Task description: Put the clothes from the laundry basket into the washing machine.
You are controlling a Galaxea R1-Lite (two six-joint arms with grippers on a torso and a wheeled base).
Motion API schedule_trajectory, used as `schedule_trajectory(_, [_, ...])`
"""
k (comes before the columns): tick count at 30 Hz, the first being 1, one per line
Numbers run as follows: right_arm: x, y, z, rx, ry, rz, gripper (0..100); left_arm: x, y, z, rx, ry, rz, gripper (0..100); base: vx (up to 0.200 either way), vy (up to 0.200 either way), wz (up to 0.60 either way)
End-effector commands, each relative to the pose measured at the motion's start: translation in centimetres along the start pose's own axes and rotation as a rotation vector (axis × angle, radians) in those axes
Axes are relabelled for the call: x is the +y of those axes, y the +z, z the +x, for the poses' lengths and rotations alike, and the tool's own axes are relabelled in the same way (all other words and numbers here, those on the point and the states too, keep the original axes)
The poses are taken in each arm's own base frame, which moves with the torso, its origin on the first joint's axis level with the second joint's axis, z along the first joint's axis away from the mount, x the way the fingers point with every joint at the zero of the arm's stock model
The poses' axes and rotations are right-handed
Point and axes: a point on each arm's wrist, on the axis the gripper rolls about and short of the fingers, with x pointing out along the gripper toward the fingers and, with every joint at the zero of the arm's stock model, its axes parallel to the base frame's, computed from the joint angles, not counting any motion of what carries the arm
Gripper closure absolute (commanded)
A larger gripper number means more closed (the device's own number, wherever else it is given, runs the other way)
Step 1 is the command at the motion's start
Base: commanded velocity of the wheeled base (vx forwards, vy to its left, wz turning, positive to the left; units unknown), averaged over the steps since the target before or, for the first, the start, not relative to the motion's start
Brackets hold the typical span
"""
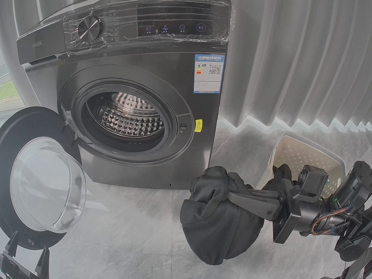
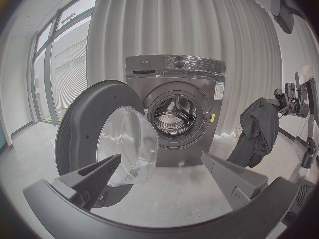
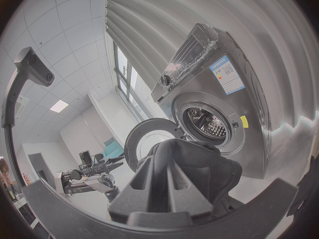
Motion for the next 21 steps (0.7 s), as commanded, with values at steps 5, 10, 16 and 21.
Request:
schedule_trajectory(5, [-0.02,0.04,0.01,-0.003,0.0,-0.001,100,0.0,-0.53,0.0,0.0,-0.001,-0.009,0,0.0,0.08,0.0])
schedule_trajectory(10, [-0.03,-0.09,-0.09,0.004,-0.002,0.002,100,0.0,-0.53,0.0,0.0,-0.001,-0.006,0,0.0,0.2,0.0])
schedule_trajectory(16, [-0.03,-0.18,-0.16,0.007,-0.005,-0.001,100,0.0,-0.54,0.0,0.001,0.001,0.002,0,0.0,0.167,0.0])
schedule_trajectory(21, [-0.15,-0.54,-0.36,0.016,-0.034,-0.054,100,0.0,-0.54,0.0,0.001,0.001,0.005,0,0.0,0.0,0.0])
